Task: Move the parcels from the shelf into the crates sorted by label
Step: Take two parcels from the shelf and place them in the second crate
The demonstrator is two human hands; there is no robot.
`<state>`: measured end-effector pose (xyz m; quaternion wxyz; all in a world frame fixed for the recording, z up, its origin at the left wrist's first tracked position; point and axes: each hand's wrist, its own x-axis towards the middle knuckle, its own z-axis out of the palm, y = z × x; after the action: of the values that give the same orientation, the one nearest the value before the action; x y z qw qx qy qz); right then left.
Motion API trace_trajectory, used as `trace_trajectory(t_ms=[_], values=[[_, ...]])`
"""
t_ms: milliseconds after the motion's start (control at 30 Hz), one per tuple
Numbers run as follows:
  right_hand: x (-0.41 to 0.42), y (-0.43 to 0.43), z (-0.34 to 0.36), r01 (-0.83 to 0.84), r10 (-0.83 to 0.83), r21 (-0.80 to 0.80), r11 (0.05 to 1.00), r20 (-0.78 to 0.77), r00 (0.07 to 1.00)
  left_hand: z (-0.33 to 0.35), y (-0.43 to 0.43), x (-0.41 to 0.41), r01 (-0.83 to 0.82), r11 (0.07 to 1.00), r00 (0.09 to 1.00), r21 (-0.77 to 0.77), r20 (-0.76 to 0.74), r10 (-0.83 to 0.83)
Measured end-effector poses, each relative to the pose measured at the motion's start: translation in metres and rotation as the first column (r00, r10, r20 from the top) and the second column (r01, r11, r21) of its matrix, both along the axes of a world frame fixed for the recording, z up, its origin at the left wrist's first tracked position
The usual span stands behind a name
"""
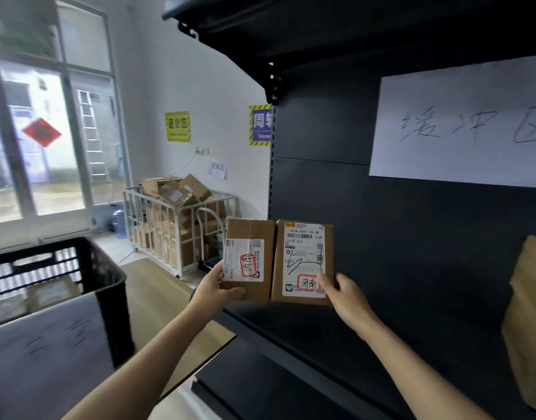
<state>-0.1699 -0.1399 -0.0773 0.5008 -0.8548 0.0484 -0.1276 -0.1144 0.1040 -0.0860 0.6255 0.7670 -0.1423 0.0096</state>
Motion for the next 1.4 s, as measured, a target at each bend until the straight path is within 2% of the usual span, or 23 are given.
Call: trace_trajectory(t_ms=[367,567,1000,1400], values=[[0.039,0.113,0.006,-0.288,0.285,0.028,0.957,0.079,0.955,0.008,0.117,-0.032,-0.283,0.959,0.959,-0.005,0.018,0.283],[0.065,0.192,0.002,-0.396,0.395,0.005,0.918,0.068,0.916,0.005,0.195,-0.036,-0.364,0.931,0.932,-0.032,-0.003,0.364],[0.158,0.394,0.000,-0.440,0.436,0.044,0.897,0.073,0.897,0.002,0.385,0.026,-0.445,0.889,0.896,-0.106,-0.050,0.442],[0.236,0.503,-0.012,-0.499,0.499,0.036,0.866,0.016,0.867,-0.015,0.483,0.088,-0.533,0.846,0.846,-0.011,-0.048,0.532]])
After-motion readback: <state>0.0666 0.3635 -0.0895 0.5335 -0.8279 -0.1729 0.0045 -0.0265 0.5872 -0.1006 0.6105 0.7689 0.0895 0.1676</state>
